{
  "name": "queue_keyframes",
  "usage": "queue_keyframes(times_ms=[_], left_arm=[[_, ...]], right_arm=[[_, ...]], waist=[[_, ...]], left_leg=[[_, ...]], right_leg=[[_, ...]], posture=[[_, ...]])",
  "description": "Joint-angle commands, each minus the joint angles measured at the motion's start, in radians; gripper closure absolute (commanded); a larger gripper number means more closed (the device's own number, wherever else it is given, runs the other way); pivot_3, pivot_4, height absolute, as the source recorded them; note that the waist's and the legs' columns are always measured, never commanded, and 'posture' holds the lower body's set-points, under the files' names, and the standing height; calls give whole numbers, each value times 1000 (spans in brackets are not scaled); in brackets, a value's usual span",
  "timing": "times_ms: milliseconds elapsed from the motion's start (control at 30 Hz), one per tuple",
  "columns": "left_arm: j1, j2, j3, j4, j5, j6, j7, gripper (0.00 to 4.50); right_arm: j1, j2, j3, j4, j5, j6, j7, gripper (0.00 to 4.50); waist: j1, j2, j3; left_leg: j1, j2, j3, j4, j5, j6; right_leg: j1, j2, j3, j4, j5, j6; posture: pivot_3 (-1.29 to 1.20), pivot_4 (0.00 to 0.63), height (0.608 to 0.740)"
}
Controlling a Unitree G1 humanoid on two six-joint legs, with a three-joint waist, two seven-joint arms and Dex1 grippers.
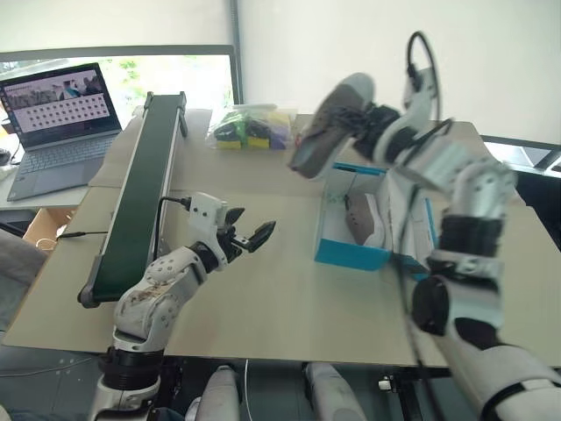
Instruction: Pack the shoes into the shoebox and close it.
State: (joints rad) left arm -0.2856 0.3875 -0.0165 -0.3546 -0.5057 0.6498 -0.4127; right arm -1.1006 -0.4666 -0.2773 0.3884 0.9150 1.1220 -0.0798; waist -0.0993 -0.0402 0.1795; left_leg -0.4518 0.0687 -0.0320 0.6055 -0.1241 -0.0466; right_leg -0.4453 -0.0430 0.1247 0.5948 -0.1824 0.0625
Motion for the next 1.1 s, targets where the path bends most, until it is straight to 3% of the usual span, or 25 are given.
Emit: queue_keyframes(times_ms=[33,267,600,700,900,1100], left_arm=[[-14,39,-42,-21,30,-71,-104,79],[-56,126,-98,-32,50,-162,-300,79],[-89,116,-135,4,90,-178,-344,79],[-82,108,-136,0,96,-176,-342,0],[-74,105,-133,-4,109,-169,-343,0],[-69,102,-133,1,114,-171,-348,0]], right_arm=[[-9,-31,92,97,-109,83,69,2969],[18,-10,205,294,-310,41,187,2969],[-44,52,310,461,-534,-85,345,2969],[-66,61,259,488,-543,-95,333,2288],[-130,65,162,440,-520,-46,316,200],[-120,42,-2,129,-424,122,282,200]], waist=[[-5,0,0],[2,1,0],[3,1,0],[4,1,0],[3,1,0],[4,1,1]], left_leg=[[0,0,1,-1,0,0],[-6,-1,2,-2,1,1],[-5,-1,1,3,1,2],[-5,-1,1,3,2,3],[-5,-1,1,4,3,3],[-5,-1,1,3,3,4]], right_leg=[[-1,0,1,1,0,0],[-12,0,3,10,1,7],[-11,0,3,16,1,9],[-11,0,2,17,1,9],[-11,0,2,18,1,9],[-11,0,2,18,1,9]], posture=[[0,150,740],[0,150,740],[0,150,740],[0,150,740],[0,150,740],[0,150,740]])
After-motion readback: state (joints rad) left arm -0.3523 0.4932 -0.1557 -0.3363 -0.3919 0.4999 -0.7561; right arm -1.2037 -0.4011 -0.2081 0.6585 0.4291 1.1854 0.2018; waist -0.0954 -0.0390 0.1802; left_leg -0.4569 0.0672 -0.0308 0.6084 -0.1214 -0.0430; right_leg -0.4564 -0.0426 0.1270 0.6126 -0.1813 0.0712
